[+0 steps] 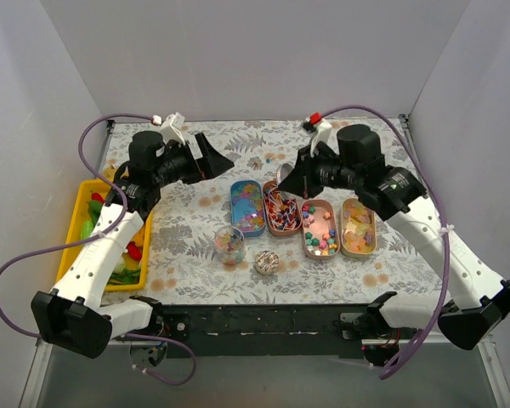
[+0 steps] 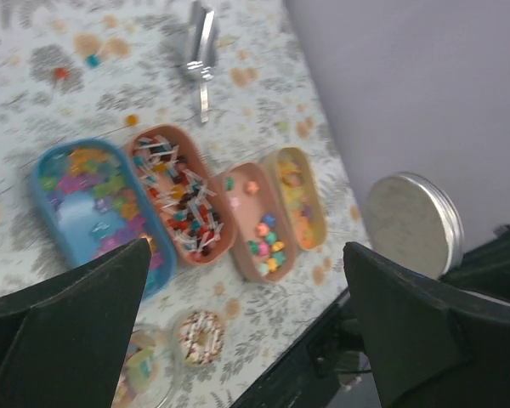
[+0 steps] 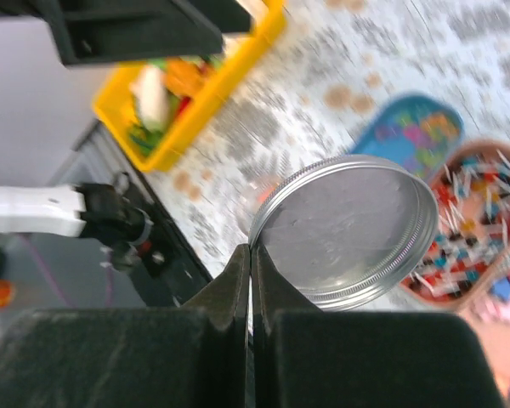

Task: Pack the candies
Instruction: Pick up the bottle lid at the center of the board, then close the bottle lid on the packing bottle.

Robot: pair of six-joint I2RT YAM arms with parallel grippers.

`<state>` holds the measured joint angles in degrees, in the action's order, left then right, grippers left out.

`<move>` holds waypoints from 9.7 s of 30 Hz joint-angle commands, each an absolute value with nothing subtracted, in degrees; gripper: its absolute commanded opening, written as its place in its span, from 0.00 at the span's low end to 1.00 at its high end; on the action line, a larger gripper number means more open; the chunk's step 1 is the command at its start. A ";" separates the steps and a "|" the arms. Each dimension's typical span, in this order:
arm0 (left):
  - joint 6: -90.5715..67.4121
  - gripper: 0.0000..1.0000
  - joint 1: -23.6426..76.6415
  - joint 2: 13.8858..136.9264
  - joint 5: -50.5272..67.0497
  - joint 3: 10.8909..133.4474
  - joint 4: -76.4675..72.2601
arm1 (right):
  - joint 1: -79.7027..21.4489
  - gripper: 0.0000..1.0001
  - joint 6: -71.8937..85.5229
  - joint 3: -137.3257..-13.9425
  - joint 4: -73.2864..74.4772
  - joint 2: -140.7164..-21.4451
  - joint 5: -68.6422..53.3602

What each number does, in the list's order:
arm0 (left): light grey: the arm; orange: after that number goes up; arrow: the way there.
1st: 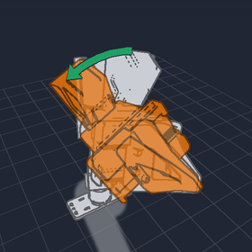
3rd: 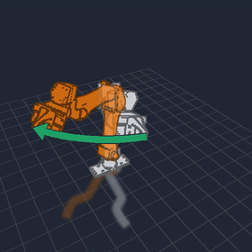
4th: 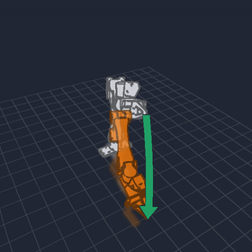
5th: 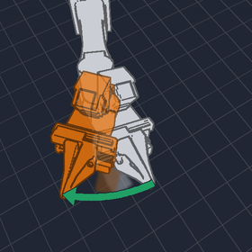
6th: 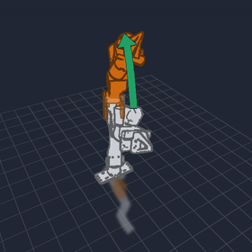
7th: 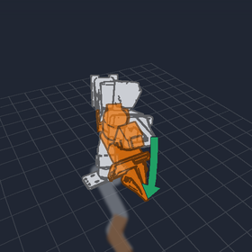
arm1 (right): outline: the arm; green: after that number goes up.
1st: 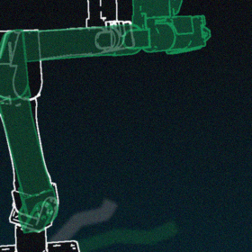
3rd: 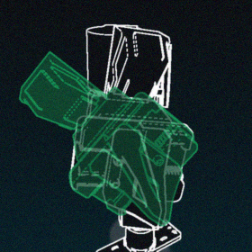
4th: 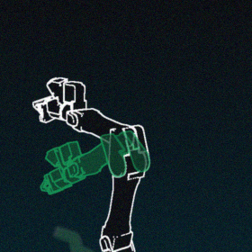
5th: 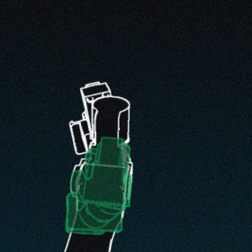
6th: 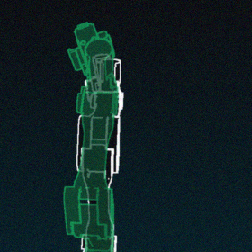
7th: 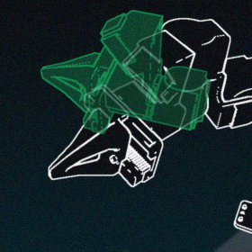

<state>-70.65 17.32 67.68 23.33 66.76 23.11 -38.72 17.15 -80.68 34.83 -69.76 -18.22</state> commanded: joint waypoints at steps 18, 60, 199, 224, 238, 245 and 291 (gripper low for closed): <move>-118.19 0.96 17.31 67.15 69.43 66.09 -67.09 | -33.84 0.01 78.93 -87.19 -51.86 -74.44 -71.63; -122.27 0.04 22.15 67.42 73.13 62.40 -69.01 | -37.79 0.24 78.41 -81.57 -51.70 -79.55 -67.86; -75.94 0.70 22.06 56.95 20.30 42.10 39.46 | -43.59 0.17 44.65 -58.89 -0.35 -94.75 -31.82; -76.99 0.51 22.06 60.91 21.53 40.08 36.65 | -43.77 0.48 42.72 -60.03 1.39 -96.06 -30.50; -76.82 0.40 22.06 60.82 20.74 39.55 36.82 | -45.61 0.52 40.08 -65.21 4.74 -96.94 -29.45; -76.38 0.43 22.06 60.56 18.81 40.16 37.71 | -46.49 0.52 38.32 -68.46 6.85 -98.52 -27.16; -75.85 0.30 22.06 61.43 10.20 42.45 41.84 | -54.14 0.62 23.38 -78.92 26.36 -102.48 -3.61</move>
